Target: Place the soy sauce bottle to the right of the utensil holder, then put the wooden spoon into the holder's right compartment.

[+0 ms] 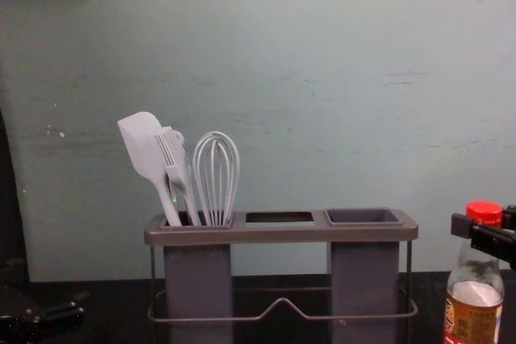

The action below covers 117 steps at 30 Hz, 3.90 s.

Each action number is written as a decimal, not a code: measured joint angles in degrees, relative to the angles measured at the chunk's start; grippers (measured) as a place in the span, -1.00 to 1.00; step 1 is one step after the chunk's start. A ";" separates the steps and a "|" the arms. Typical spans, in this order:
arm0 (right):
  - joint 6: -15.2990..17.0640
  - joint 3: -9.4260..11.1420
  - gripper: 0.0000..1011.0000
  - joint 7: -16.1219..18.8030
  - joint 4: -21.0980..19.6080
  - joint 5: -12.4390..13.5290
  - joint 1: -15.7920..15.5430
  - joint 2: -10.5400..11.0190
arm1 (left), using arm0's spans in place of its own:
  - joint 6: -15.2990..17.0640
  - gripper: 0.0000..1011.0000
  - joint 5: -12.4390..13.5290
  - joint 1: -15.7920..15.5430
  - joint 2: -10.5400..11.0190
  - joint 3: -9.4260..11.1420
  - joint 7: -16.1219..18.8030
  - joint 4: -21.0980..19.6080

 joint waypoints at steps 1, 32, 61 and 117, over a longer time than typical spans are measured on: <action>-0.02 -0.05 -0.24 0.02 0.15 -0.01 0.07 -0.05 | 0.00 0.99 0.00 0.00 -0.01 0.00 0.00 0.00; -0.03 0.02 0.86 0.03 0.03 0.00 0.00 0.01 | 0.00 0.99 0.00 0.00 0.00 0.00 0.00 0.00; -0.70 3.87 0.98 -3.18 -13.65 -0.02 -8.10 2.63 | 0.00 0.99 0.00 0.00 0.00 0.00 0.00 0.00; 28.42 -4.94 0.98 -7.32 -31.57 2.64 -13.57 11.17 | 0.00 0.99 0.00 0.00 -0.01 0.00 0.00 0.00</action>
